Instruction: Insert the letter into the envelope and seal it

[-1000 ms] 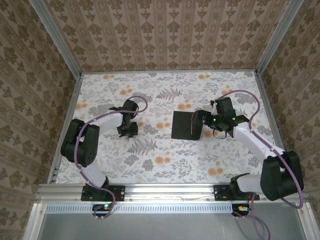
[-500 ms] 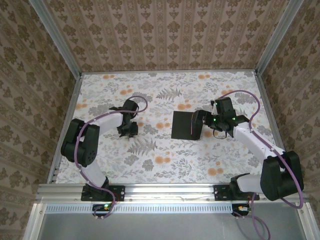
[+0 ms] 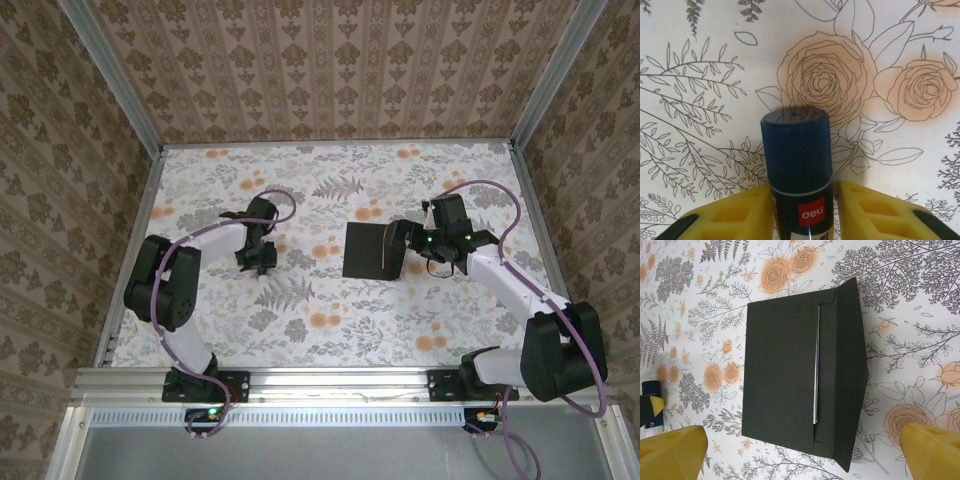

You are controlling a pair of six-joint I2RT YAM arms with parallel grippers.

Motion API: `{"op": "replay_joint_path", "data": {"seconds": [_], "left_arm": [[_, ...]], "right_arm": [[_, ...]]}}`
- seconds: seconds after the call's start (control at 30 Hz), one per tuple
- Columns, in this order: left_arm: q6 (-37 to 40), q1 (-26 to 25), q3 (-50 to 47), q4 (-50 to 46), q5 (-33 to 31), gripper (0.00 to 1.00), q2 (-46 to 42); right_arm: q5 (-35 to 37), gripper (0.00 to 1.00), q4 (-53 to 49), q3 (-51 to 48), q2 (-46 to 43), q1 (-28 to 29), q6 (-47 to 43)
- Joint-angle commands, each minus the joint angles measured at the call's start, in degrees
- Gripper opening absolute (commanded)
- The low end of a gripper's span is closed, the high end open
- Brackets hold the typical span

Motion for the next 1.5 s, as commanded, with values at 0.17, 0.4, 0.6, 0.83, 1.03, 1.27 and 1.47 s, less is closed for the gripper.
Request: {"op": "replay_joint_path", "data": {"seconds": [0.17, 0.4, 0.6, 0.83, 1.03, 1.27, 1.47], "left_arm": [[0.9, 0.2, 0.3, 0.2, -0.3, 0.20, 1.3], [2.8, 0.1, -0.2, 1.2, 1.5, 0.10, 0.0], [8.9, -0.5, 0.5, 5.4, 11.0, 0.09, -4.9], [19.0, -1.0, 2.1, 12.5, 34.1, 0.10, -13.0], [24.4, -3.3, 4.4, 10.9, 45.8, 0.09, -17.1], [27.2, -5.0, 5.7, 8.8, 50.9, 0.01, -18.5], [27.5, -6.3, 6.4, 8.8, 52.2, 0.00, -18.3]], "right_arm": [[0.1, 1.00, -1.4, -0.2, -1.5, -0.2, 0.8], [2.8, 1.00, -0.5, -1.6, -6.3, -0.3, 0.8], [-0.4, 1.00, -1.0, -0.1, -6.1, -0.5, -0.5], [-12.9, 0.97, -0.2, 5.6, -1.2, -0.4, -1.2], [-25.1, 0.94, -1.1, 12.4, 2.3, -0.1, -3.7], [-31.4, 0.91, -2.4, 17.8, 5.2, 2.8, -5.0], [-33.7, 0.88, -2.3, 20.2, 8.8, 6.4, -5.8]]}}
